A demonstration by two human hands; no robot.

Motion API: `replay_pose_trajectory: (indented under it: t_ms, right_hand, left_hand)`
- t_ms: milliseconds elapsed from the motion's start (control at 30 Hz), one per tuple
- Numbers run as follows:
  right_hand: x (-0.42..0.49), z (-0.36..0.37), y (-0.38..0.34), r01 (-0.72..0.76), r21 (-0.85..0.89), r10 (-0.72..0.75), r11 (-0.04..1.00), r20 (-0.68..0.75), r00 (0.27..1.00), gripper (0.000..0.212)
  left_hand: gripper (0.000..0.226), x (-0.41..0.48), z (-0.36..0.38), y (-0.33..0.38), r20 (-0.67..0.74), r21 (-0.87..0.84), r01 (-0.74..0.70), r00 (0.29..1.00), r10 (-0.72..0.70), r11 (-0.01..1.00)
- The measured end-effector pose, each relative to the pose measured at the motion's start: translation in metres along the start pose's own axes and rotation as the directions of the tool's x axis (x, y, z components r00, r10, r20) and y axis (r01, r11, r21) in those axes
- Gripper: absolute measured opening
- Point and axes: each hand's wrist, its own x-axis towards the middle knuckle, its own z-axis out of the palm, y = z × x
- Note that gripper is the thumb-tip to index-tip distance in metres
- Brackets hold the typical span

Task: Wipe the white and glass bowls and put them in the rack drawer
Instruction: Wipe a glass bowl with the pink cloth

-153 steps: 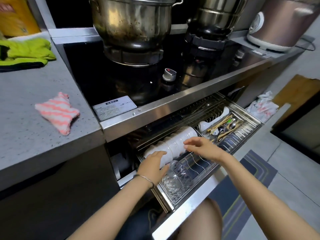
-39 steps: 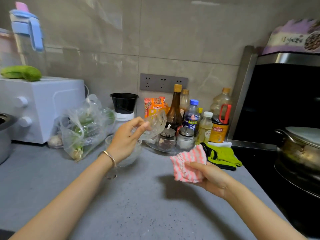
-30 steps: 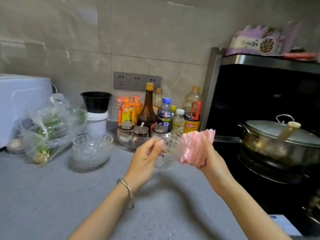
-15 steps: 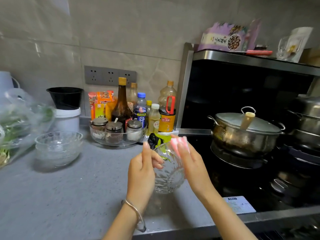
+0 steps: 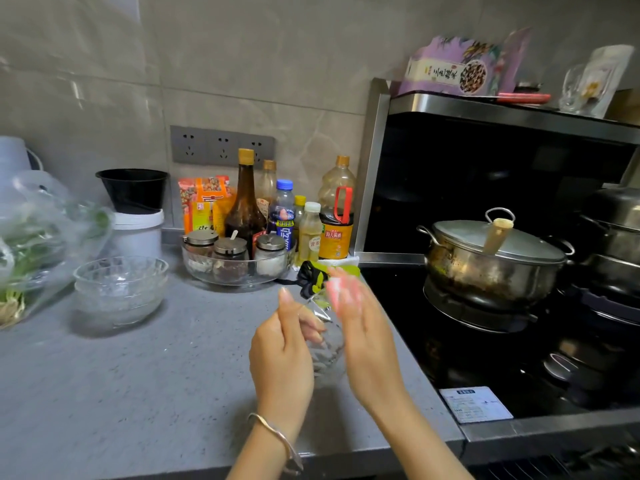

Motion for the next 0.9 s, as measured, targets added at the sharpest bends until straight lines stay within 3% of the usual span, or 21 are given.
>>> replay_pose_trajectory:
  t_ms: [67, 133, 200, 300, 400, 500, 600, 733, 900]
  right_hand:
    - [-0.006, 0.009, -0.003, 0.212, -0.300, -0.208, 0.930, 0.045, 0.977, 0.041]
    - [-0.003, 0.009, -0.003, 0.254, -0.350, -0.249, 0.902, 0.060, 0.967, 0.041]
    - [0.002, 0.005, -0.008, 0.162, -0.225, -0.159, 0.961, 0.034, 0.987, 0.038]
    - [0.007, -0.002, -0.017, -0.097, 0.064, 0.093, 0.993, 0.063, 0.994, 0.037]
    - [0.011, -0.010, -0.022, -0.367, 0.304, 0.336, 0.879, 0.152, 0.930, 0.038]
    - [0.006, -0.017, -0.024, -0.495, 0.421, 0.459, 0.760, 0.192, 0.867, 0.022]
    - [0.004, -0.019, -0.027, -0.501, 0.369, 0.509, 0.783, 0.082, 0.857, 0.027]
    - [0.010, -0.029, -0.032, -0.474, 0.251, 0.473, 0.844, 0.067, 0.878, 0.045]
    - [0.009, -0.028, -0.035, -0.297, 0.088, 0.286, 0.951, 0.118, 0.951, 0.056]
  left_hand:
    - [0.070, 0.002, -0.002, -0.002, -0.009, 0.046, 0.003, 1.000, -0.003, 0.999]
    - [0.077, 0.002, -0.004, 0.000, 0.007, 0.052, 0.026, 1.000, -0.027, 0.998]
    - [0.081, 0.000, -0.007, 0.004, 0.049, 0.061, 0.014, 0.999, -0.017, 0.998]
    - [0.070, -0.006, -0.016, 0.013, 0.068, 0.043, 0.028, 0.997, -0.030, 0.999]
    - [0.059, -0.009, -0.027, 0.018, 0.068, -0.015, 0.070, 0.995, -0.069, 0.997]
    - [0.059, -0.008, -0.033, 0.022, 0.060, -0.170, 0.139, 0.990, -0.131, 0.976]
    - [0.060, -0.007, -0.034, 0.017, 0.087, -0.239, 0.162, 0.986, -0.146, 0.957]
    - [0.055, -0.002, -0.037, 0.016, 0.226, -0.148, 0.110, 0.971, -0.074, 0.983]
    - [0.056, 0.003, -0.037, 0.031, 0.350, 0.019, -0.008, 0.937, 0.001, 1.000]
